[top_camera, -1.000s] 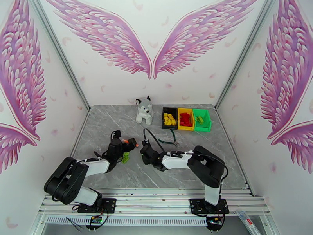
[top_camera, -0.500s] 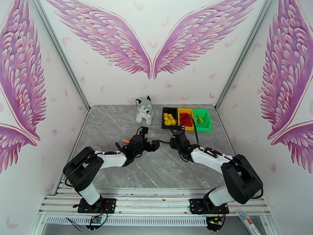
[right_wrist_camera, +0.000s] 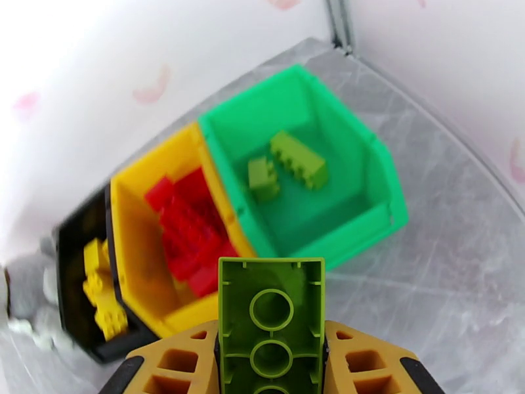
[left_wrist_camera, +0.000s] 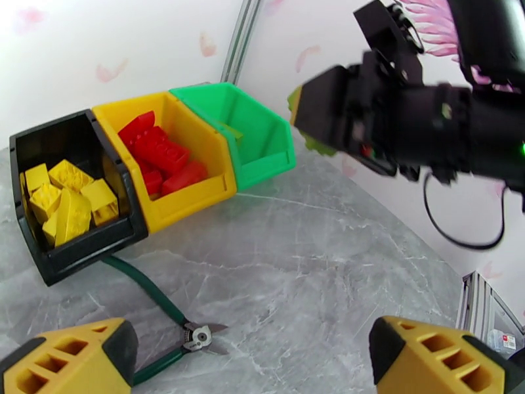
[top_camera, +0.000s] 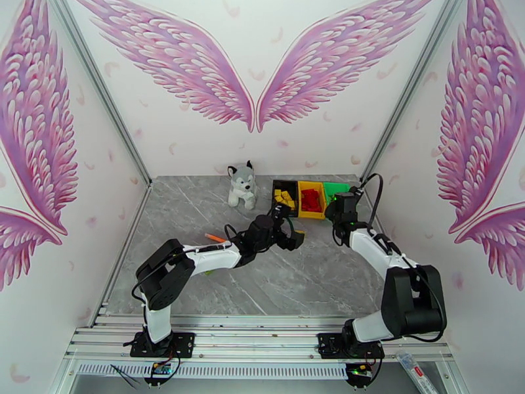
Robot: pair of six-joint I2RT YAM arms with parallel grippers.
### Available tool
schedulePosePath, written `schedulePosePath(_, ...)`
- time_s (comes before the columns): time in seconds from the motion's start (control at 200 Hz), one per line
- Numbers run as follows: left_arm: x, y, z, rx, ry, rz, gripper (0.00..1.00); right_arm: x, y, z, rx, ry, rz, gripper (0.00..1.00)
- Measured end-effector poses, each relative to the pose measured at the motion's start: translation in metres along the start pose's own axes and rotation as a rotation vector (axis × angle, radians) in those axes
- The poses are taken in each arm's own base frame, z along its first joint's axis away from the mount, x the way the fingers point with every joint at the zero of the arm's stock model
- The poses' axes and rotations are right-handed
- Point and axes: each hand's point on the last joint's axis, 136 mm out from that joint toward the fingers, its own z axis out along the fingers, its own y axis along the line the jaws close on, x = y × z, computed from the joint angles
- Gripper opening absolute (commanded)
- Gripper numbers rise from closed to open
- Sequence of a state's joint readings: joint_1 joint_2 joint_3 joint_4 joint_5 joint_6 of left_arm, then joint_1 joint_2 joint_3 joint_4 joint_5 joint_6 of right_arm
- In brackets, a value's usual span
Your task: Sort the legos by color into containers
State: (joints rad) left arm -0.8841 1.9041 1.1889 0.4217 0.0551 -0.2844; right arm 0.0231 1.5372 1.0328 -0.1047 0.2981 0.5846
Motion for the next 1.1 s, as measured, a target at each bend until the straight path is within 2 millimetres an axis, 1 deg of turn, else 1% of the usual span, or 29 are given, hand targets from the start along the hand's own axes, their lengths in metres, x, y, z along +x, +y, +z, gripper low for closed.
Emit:
schedulePosePath(0.08, 0.001, 0.002, 0.0, -0.009, 0.008, 0.012, 0.99, -0.016, -0.003, 0.015, 0.033, -0.011, 0.023, 0.15)
schedulePosePath(0.115, 0.002, 0.004, 0.0, -0.017, 0.013, 0.014, 0.99, -0.02, -0.004, 0.023, 0.045, -0.009, 0.031, 0.16)
schedulePosePath(0.175, 0.004, 0.009, 0.0, -0.033, 0.02, 0.017, 0.99, -0.025, -0.006, 0.036, 0.066, 0.0, 0.041, 0.2)
schedulePosePath(0.23, 0.005, 0.013, -0.001, -0.044, 0.022, 0.017, 0.99, -0.027, -0.008, 0.049, 0.085, 0.013, 0.043, 0.22)
schedulePosePath(0.28, 0.007, 0.017, -0.003, -0.056, 0.028, 0.015, 0.99, -0.028, -0.009, 0.058, 0.101, 0.026, 0.042, 0.27)
schedulePosePath(0.355, 0.016, 0.03, -0.01, -0.088, 0.046, 0.007, 0.99, -0.029, -0.01, 0.071, 0.122, 0.042, 0.037, 0.35)
schedulePosePath(0.425, 0.023, 0.044, -0.019, -0.119, 0.06, -0.005, 0.99, -0.029, -0.009, 0.078, 0.137, 0.056, 0.031, 0.46)
schedulePosePath(0.525, 0.029, 0.061, -0.031, -0.162, 0.068, -0.035, 0.99, -0.03, -0.009, 0.084, 0.148, 0.062, 0.019, 0.65)
schedulePosePath(0.6, 0.029, 0.073, -0.04, -0.197, 0.062, -0.058, 0.99, -0.028, -0.01, 0.083, 0.153, 0.07, 0.005, 0.75)
schedulePosePath(0.635, 0.028, 0.078, -0.043, -0.211, 0.057, -0.068, 0.99, -0.028, -0.009, 0.083, 0.152, 0.071, 0.003, 0.78)
schedulePosePath(0.75, 0.026, 0.089, -0.055, -0.254, 0.042, -0.094, 0.99, -0.025, -0.011, 0.079, 0.142, 0.073, 0.002, 0.8)
schedulePosePath(0.825, 0.025, 0.094, -0.065, -0.282, 0.031, -0.104, 0.99, -0.02, -0.011, 0.068, 0.111, 0.075, 0.007, 0.81)
schedulePosePath(0.91, 0.024, 0.099, -0.077, -0.319, 0.015, -0.108, 0.99, -0.016, -0.004, 0.052, 0.053, 0.068, 0.012, 0.83)
schedulePosePath(0.96, 0.023, 0.103, -0.085, -0.343, 0.004, -0.11, 0.99, -0.013, 0.005, 0.042, 0.006, 0.062, 0.009, 0.84)
schedulePosePath(1.015, 0.022, 0.107, -0.093, -0.372, -0.007, -0.114, 0.99, -0.009, 0.022, 0.03, -0.055, 0.058, -0.004, 0.85)
schedulePosePath(1.1, 0.023, 0.119, -0.108, -0.43, -0.023, -0.127, 0.99, 0.007, 0.06, 0.012, -0.175, 0.071, -0.056, 0.85)
